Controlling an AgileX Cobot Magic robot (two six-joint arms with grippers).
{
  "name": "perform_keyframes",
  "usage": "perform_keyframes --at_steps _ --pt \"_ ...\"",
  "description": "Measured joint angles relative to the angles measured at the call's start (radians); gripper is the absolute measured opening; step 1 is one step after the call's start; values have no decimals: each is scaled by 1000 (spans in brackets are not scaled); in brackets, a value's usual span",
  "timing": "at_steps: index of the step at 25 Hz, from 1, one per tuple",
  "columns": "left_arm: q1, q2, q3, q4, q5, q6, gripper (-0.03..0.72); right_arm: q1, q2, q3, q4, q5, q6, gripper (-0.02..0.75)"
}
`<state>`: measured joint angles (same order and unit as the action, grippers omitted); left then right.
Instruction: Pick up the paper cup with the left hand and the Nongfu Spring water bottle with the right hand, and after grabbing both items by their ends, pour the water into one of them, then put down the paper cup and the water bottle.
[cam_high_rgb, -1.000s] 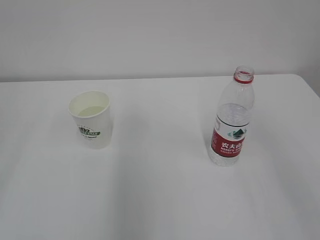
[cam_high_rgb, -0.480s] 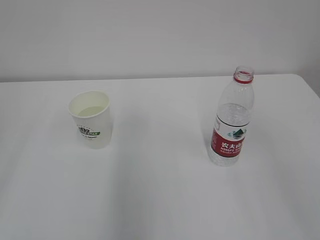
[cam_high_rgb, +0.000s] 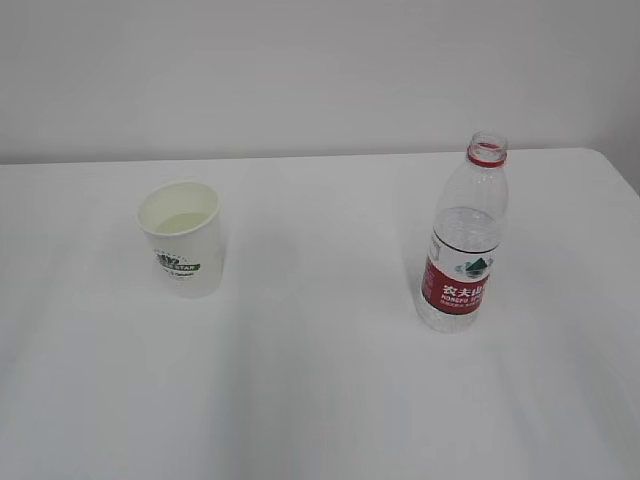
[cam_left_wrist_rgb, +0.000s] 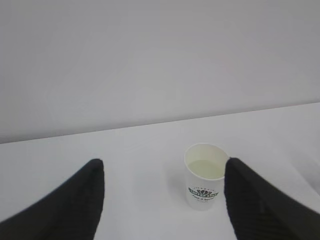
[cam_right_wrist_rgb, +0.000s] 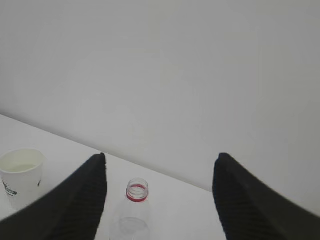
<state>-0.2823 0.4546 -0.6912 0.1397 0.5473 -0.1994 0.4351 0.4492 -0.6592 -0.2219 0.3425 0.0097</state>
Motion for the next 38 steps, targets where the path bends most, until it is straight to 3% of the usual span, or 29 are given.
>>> perform_keyframes --at_steps 5,18,38 --pt "0 0 0 -41 12 0 536 0 -50 -9 -22 90 1 509" --pt "0 -13 -75 -86 241 16 534 0 -209 -17 -57 363 2 509" --pt "0 -311 -78 -118 548 18 503 0 -401 -37 -42 789 29 509"
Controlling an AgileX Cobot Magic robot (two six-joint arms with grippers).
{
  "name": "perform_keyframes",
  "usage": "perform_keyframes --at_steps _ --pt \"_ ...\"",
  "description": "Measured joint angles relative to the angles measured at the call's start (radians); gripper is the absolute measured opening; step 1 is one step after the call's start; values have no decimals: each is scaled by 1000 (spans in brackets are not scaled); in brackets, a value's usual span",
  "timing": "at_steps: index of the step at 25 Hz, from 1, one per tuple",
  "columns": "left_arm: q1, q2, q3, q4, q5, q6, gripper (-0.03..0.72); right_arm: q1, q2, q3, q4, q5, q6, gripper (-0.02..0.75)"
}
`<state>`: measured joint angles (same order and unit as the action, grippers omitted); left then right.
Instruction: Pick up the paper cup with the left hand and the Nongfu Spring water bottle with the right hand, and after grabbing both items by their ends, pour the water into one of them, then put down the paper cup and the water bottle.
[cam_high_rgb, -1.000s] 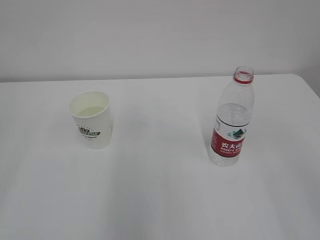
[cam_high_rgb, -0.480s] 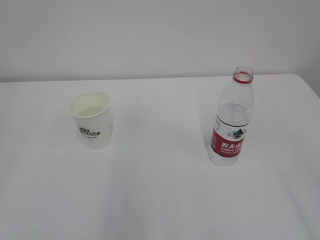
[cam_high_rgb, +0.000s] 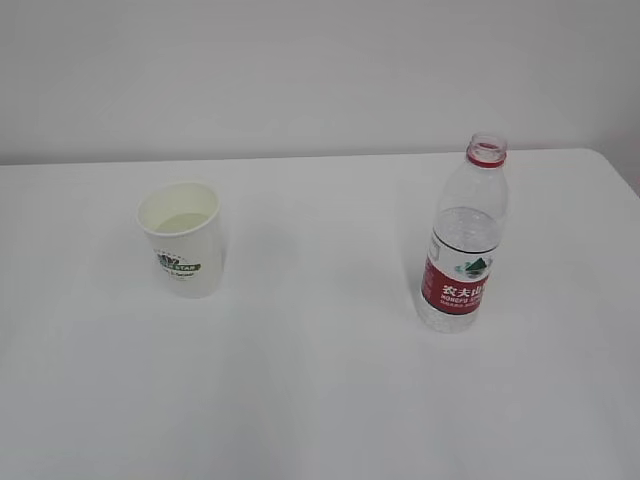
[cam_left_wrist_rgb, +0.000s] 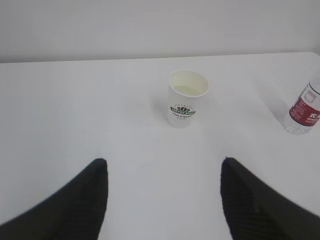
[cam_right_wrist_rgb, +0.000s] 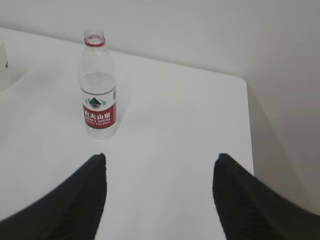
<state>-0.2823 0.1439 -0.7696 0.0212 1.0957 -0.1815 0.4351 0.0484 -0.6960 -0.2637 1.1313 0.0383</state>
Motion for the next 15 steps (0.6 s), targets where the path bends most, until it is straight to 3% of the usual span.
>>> perform_keyframes --at_steps 6,15 --pt "0 -37 0 -2 86 0 502 0 -41 -2 2 125 27 509" --pt "0 -136 -4 -2 157 0 500 0 -67 -2 3 143 41 509"
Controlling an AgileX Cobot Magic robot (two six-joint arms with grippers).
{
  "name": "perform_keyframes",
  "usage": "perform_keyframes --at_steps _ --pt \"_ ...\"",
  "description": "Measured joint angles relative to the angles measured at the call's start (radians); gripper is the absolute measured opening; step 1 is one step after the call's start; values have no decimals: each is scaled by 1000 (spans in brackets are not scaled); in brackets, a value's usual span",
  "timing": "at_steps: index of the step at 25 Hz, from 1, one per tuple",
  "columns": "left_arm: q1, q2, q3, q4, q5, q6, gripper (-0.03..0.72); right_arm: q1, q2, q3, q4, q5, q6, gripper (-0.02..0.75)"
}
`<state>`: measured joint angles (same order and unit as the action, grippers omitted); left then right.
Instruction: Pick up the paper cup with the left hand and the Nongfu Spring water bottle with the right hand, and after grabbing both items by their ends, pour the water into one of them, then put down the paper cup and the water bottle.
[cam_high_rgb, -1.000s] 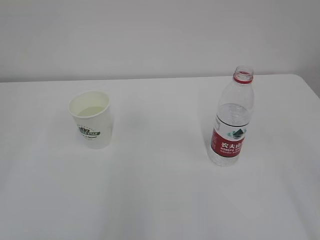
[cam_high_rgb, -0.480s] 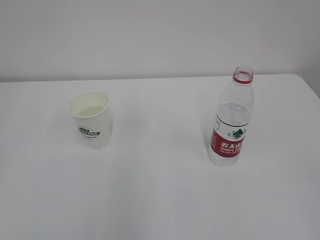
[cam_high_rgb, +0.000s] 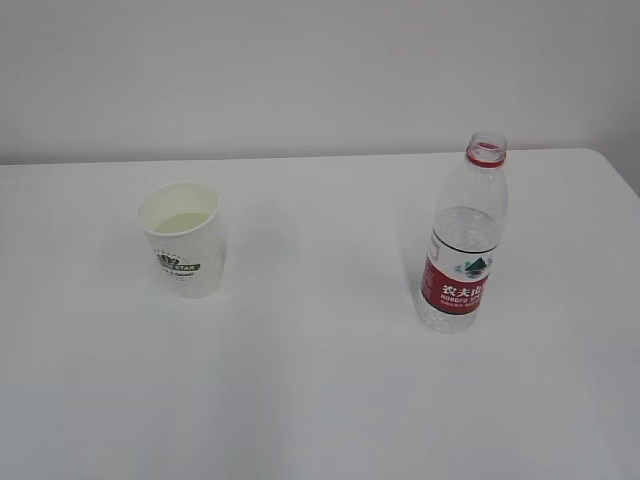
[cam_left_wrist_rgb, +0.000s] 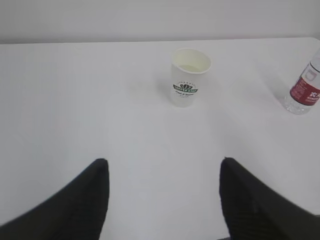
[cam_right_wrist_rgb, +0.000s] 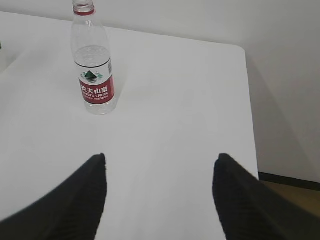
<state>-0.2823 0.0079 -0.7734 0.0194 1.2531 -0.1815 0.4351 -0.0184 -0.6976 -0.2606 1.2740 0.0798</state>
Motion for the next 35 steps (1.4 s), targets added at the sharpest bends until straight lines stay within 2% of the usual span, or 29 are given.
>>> perform_keyframes --at_steps 5,11,17,28,35 --pt "0 0 4 4 18 0 475 0 0 0 0 0 1 509" --pt "0 0 103 -1 20 0 471 0 0 0 -12 2 1 509" --pt "0 0 141 -9 10 0 471 0 0 2 -22 2 28 509" --pt "0 0 172 20 -9 0 470 0 0 124 -35 2 68 509" --pt "0 0 172 31 -63 0 470 0 0 183 -35 -99 70 509"
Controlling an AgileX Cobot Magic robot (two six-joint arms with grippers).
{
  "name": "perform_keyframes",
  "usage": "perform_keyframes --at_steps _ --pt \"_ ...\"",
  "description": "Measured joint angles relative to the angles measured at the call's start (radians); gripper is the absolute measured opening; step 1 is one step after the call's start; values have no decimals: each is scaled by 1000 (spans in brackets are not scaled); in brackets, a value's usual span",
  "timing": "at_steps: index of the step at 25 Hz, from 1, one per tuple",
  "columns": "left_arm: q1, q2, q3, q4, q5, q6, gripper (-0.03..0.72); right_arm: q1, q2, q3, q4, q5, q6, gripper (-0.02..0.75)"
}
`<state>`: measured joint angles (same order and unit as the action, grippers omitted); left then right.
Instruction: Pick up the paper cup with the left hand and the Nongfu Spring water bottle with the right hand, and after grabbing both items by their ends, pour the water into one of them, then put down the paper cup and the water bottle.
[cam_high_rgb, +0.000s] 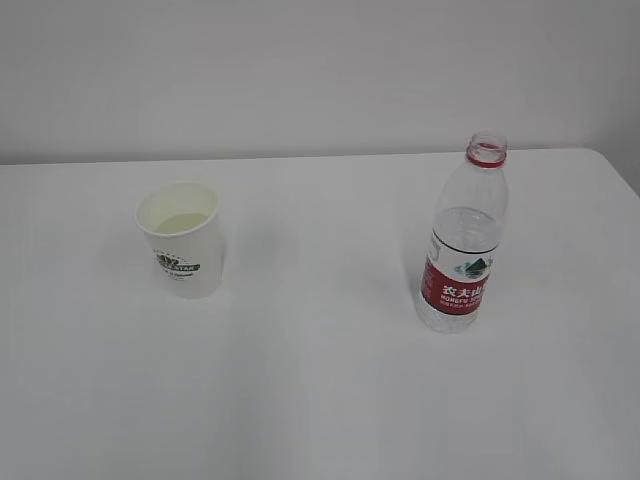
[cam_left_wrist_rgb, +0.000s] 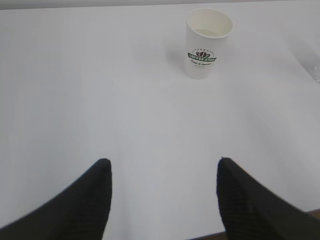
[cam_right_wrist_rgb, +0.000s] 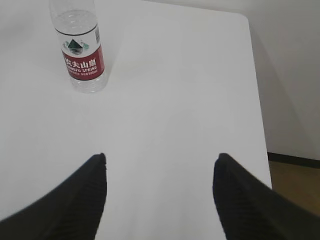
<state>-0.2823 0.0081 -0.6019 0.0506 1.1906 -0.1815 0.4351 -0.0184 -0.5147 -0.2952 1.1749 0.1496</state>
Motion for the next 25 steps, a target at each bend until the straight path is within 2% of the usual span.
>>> perform_keyframes --at_steps 25 --pt "0 0 71 9 -78 0 463 0 0 16 -2 -18 2 509"
